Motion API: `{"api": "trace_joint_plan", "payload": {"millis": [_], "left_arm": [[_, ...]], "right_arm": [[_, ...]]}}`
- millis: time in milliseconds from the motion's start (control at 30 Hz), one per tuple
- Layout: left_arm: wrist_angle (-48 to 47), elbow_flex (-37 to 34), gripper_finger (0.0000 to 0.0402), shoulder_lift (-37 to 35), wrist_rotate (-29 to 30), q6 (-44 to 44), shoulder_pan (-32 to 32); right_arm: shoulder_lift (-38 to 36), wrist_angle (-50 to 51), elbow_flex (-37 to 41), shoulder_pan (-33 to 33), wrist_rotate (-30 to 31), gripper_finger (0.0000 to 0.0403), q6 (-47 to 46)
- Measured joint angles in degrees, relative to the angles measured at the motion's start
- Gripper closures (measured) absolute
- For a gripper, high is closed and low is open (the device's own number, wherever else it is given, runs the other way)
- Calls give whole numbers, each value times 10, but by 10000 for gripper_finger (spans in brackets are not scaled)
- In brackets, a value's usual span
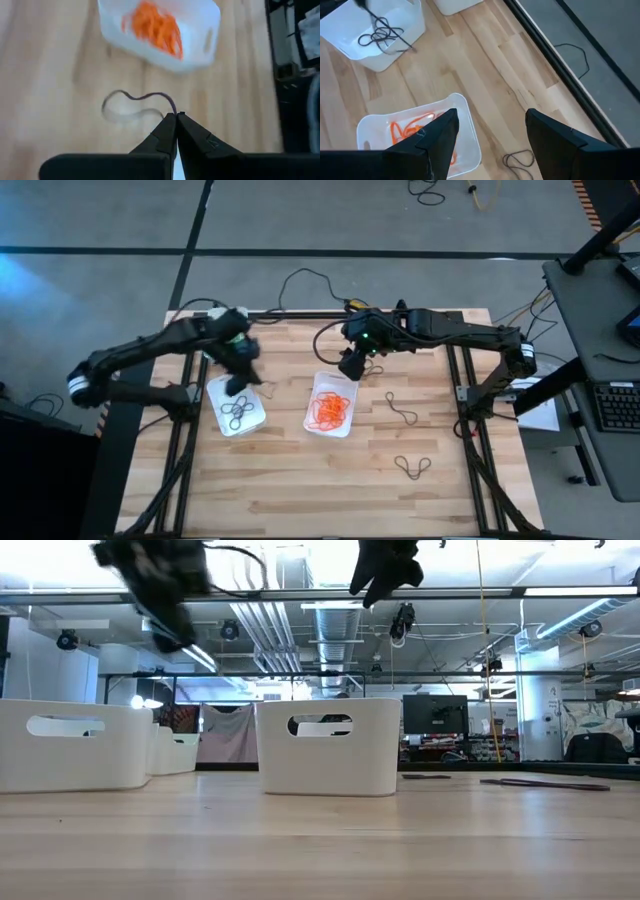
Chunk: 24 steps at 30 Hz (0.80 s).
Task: Sort rubber bands into baskets
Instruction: Put the violet rubber band into the bottom left white bin
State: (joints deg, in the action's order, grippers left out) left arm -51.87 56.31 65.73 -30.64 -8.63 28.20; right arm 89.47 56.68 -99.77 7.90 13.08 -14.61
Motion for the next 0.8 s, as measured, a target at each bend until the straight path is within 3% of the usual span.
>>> {"api": "trace_joint_plan", "payload": {"millis": [267, 433, 600, 800], "left_arm": [[-198, -12, 401, -112, -10, 126, -2], [-202, -86, 401, -155, -2, 207, -2], [-162, -160, 401, -173, 74, 227, -2], [-129, -195, 375, -167, 93, 227, -2]], "right_arm": [[17, -82, 18, 3, 0, 179, 98], [48, -94, 53, 21, -7, 179, 116], [56, -77, 132, 76, -2, 179, -22], [70, -76, 246, 149, -111, 182, -317]]}}
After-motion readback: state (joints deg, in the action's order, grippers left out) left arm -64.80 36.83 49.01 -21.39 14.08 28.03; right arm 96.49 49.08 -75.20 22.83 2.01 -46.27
